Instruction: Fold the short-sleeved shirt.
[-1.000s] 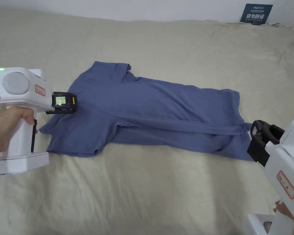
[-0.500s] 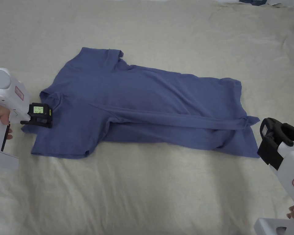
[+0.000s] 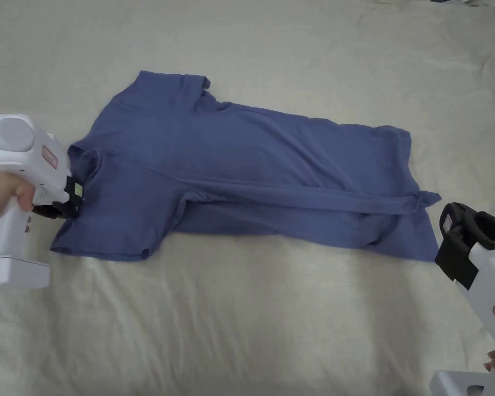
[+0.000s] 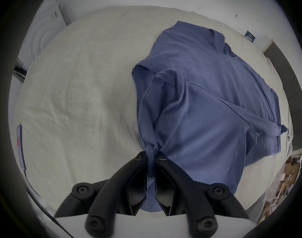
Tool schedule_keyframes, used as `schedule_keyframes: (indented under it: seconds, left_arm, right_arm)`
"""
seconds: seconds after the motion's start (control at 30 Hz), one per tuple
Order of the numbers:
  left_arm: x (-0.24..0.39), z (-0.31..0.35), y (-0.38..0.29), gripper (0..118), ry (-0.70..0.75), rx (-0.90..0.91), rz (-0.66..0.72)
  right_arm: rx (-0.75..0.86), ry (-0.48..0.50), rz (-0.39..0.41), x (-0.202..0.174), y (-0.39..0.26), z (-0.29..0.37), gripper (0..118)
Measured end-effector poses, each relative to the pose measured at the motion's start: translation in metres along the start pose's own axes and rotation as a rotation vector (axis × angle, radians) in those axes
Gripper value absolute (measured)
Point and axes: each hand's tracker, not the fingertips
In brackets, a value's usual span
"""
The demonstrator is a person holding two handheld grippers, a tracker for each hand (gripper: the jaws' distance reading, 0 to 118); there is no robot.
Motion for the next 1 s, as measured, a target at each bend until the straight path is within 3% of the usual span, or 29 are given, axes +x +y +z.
schedule_keyframes:
  seconds: [0.23, 0.47, 0.57, 0.6, 0.63, 0.7, 0.73, 0.8, 0.93, 1.0]
  left_arm:
    - [-0.005, 0.042, -0.011, 1, -0.117, 0.184, 0.118]
    - [-0.005, 0.076, -0.03, 0, -0.194, 0.334, 0.242]
    - [-0.001, 0.08, -0.034, 0, -0.199, 0.355, 0.242]
    - [0.0, 0.081, -0.034, 0, -0.2, 0.357, 0.244]
    - [0.0, 0.082, -0.034, 0, -0.202, 0.357, 0.244]
    - [0.003, 0.082, -0.035, 0, -0.196, 0.362, 0.242]
    - [0.003, 0.082, -0.035, 0, -0.194, 0.362, 0.241]
    - [0.003, 0.082, -0.035, 0, -0.198, 0.359, 0.248]
    - [0.004, 0.082, -0.037, 0, -0.197, 0.352, 0.264]
    - [0.006, 0.081, -0.038, 0, -0.189, 0.35, 0.263]
  right_arm:
    - [-0.007, 0.014, -0.011, 0.009, 0.002, -0.004, 0]
    - [-0.032, 0.021, -0.071, 0.034, 0.024, -0.022, 0]
    - [-0.155, 0.028, -0.051, 0.045, 0.041, -0.047, 1]
    - [-0.171, 0.025, -0.06, 0.048, 0.043, -0.056, 9]
    - [-0.237, 0.022, -0.074, 0.052, 0.047, -0.07, 25]
    - [-0.381, 0.037, -0.145, 0.063, 0.051, -0.099, 84]
    - [-0.442, 0.052, -0.165, 0.068, 0.049, -0.113, 98]
    - [-0.524, 0.031, -0.191, 0.072, 0.041, -0.136, 102]
    - [-0.63, -0.011, -0.112, 0.073, 0.021, -0.17, 102]
    - [-0.707, -0.017, -0.111, 0.075, 0.005, -0.186, 102]
